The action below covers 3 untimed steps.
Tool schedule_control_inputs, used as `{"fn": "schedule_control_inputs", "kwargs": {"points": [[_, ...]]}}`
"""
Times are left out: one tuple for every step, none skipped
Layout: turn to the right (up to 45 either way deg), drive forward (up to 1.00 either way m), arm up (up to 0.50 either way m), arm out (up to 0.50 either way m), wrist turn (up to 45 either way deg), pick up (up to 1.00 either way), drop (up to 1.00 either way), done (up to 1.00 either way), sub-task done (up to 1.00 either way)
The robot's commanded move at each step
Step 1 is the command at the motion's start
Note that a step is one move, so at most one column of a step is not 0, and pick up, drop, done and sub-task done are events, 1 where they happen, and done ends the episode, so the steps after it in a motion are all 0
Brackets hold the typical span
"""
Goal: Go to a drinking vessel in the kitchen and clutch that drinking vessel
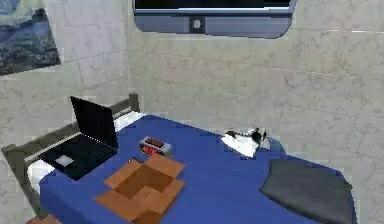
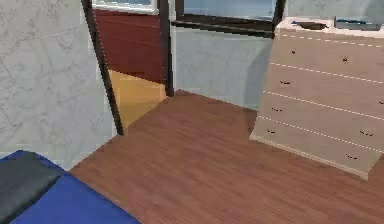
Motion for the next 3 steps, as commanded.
{"fn": "schedule_control_inputs", "kwargs": {"points": [[-45.0, 0.00, 0.00, 0.00, 0.0, 0.00, 0.00, 0.00, 0.00], [-45.0, 0.00, 0.00, 0.00, 0.0, 0.00, 0.00, 0.00, 0.00], [-45.0, 0.00, 0.00, 0.00, 0.0, 0.00, 0.00, 0.00, 0.00]]}}
